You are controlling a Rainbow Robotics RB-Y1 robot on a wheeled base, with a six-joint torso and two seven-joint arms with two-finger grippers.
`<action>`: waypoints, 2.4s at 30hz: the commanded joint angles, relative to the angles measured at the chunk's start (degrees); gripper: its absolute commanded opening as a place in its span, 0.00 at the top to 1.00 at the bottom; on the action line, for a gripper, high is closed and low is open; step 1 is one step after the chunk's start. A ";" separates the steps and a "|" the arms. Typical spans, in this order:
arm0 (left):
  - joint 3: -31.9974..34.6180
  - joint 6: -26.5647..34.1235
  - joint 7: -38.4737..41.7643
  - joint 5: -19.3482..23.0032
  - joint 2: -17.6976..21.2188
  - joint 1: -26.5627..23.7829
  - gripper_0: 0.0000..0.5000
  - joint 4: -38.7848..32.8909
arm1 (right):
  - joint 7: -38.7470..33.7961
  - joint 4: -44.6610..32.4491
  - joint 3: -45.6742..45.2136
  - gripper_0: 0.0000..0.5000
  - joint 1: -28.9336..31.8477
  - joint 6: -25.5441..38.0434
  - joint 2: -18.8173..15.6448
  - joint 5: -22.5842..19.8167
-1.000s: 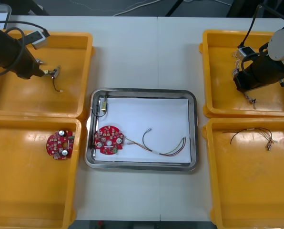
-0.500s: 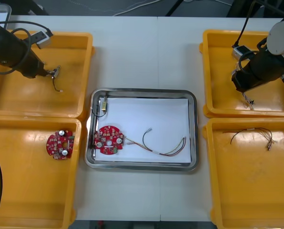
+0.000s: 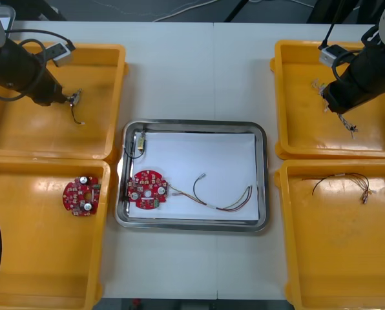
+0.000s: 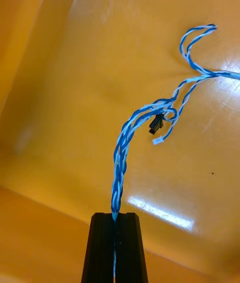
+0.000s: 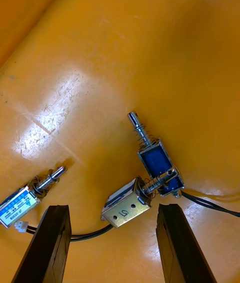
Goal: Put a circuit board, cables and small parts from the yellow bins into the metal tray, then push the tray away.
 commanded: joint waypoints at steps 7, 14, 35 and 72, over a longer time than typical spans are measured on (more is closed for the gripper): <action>-0.22 0.29 -8.31 3.08 0.07 -1.97 0.00 -0.50 | 1.46 -6.62 -5.28 1.00 -2.08 5.80 -3.15 0.31; -0.57 1.52 -8.31 5.54 1.83 -0.83 0.00 -1.21 | 1.02 -9.87 -7.03 1.00 -2.08 10.45 -3.68 -0.30; -12.52 0.91 -8.31 13.71 8.95 0.58 0.00 -7.71 | -0.38 -17.43 -10.99 1.00 -3.92 16.30 -5.61 -2.67; -23.86 -9.20 -8.31 11.69 8.95 -0.91 0.00 -5.43 | -4.60 -17.43 -10.99 1.00 -12.10 16.30 -15.19 -13.84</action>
